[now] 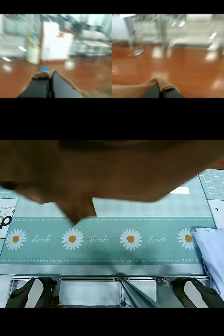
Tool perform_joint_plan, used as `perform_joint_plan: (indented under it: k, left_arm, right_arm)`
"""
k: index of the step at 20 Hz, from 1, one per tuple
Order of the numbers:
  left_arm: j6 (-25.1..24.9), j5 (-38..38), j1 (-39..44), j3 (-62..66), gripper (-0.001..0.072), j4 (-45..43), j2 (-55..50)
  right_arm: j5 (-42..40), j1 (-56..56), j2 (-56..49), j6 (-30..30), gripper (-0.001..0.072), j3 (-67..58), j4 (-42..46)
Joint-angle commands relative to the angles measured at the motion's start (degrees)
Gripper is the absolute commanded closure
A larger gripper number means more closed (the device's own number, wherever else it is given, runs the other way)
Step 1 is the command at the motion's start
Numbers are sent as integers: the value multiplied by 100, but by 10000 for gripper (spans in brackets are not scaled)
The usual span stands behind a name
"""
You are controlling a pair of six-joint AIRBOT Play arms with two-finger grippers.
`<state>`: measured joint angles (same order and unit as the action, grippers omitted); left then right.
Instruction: Fold the shirts.
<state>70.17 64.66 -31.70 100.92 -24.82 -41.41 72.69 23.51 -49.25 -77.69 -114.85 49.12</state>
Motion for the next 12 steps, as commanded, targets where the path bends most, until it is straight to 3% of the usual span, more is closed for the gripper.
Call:
perform_joint_plan:
  k: [1, 6, 9, 12]
  left_arm:
    - [535, 247, -317, 601, 687, -1207, 828]
    - [1346, 354, 1163, 603, 686, -3818, 1753]
    - [2129, 1139, 2057, 575, 686, -5534, 1895]
    - [2363, 1346, 2540, -157, 686, -5995, 1858]
  right_arm:
    - [542, -4, 706, -181, 672, -262, 1064]
    - [909, -17, 1749, -601, 672, 422, 2479]
    - [883, -15, 2120, -680, 672, 1091, 2492]
    - [901, -15, 2072, -671, 672, 1862, 1987]
